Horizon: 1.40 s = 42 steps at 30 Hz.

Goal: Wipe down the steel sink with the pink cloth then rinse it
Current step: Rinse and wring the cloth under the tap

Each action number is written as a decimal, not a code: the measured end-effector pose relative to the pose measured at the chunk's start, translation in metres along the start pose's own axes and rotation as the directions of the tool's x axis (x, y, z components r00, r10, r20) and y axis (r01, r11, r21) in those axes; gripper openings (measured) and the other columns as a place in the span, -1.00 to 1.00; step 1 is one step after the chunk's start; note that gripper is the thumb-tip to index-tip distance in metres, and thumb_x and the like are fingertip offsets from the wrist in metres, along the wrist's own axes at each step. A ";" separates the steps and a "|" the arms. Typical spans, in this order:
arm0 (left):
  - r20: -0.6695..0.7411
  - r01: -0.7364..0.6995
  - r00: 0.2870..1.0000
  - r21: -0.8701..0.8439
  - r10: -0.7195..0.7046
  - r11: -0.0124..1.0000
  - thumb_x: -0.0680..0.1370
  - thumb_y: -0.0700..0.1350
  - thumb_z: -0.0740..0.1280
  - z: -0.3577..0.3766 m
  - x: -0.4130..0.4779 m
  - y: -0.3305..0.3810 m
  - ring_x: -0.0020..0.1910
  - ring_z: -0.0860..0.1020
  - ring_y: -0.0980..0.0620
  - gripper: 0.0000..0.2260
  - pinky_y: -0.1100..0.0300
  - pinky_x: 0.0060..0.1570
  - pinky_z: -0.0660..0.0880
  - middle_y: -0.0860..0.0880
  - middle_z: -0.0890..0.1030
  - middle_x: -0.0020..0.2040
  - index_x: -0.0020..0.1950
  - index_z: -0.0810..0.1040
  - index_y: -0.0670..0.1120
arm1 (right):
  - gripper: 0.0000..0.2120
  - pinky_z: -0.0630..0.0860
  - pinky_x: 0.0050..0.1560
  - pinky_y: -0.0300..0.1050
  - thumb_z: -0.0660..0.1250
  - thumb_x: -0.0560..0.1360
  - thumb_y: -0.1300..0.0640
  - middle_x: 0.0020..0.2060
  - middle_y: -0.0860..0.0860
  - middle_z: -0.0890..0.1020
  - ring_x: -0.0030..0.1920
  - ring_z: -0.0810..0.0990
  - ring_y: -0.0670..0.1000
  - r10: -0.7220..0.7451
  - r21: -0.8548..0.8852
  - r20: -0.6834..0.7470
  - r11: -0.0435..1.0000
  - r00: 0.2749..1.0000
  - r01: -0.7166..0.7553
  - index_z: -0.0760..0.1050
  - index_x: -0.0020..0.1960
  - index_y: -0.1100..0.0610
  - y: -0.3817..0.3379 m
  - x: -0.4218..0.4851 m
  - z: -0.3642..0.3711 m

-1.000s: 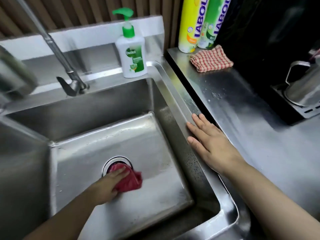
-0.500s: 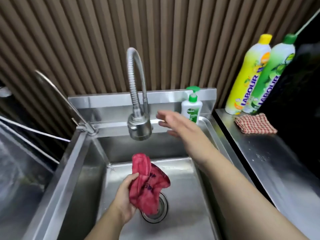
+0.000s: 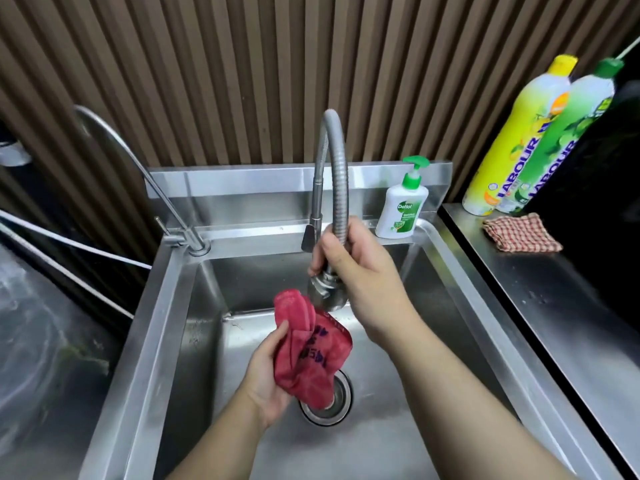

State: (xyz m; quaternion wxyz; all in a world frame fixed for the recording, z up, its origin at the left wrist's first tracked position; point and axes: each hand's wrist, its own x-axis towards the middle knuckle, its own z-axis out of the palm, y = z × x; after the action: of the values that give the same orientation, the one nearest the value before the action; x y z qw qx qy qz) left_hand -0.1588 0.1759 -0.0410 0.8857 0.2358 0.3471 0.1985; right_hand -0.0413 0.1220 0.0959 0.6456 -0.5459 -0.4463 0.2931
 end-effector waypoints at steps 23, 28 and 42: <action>-0.100 0.077 0.991 -0.069 -0.084 0.995 0.56 0.08 0.15 -0.036 0.040 -0.061 0.23 0.50 -0.22 -0.60 -0.18 0.38 0.27 -0.22 0.60 0.18 0.20 0.59 -0.13 | -0.92 0.48 -0.08 -0.15 0.26 0.54 0.10 -0.20 0.01 0.65 -0.17 0.57 -0.06 0.220 -0.333 0.179 0.931 0.959 -0.151 0.42 -0.10 0.11 0.099 -0.032 -0.021; -0.127 0.073 0.989 -0.075 -0.082 0.994 0.56 0.06 0.14 -0.028 0.040 -0.064 -0.03 0.63 -0.13 -0.64 -0.07 0.16 0.45 -0.17 0.67 -0.03 0.03 0.66 -0.11 | -0.84 0.43 -0.14 -0.13 0.25 0.56 0.06 -0.28 -0.02 0.59 -0.23 0.50 -0.03 0.217 -0.470 0.171 0.875 0.961 -0.115 0.40 -0.05 0.16 0.092 -0.031 -0.017; -0.111 0.070 0.991 -0.097 -0.081 0.993 0.57 0.06 0.14 -0.021 0.034 -0.062 0.20 0.53 -0.21 -0.59 -0.10 0.33 0.34 -0.23 0.61 0.16 0.20 0.58 -0.17 | -0.85 0.44 -0.10 -0.21 0.29 0.52 -0.04 -0.25 -0.10 0.57 -0.20 0.52 -0.15 0.218 -0.427 0.285 0.901 0.933 -0.080 0.41 -0.08 0.04 0.083 -0.026 -0.036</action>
State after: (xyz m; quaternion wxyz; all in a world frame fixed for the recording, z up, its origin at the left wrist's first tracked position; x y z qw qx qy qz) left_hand -0.1389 0.1492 -0.1067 0.8812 0.1693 0.3965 0.1938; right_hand -0.0111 0.1025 0.0084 0.4098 -0.6455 -0.5543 0.3289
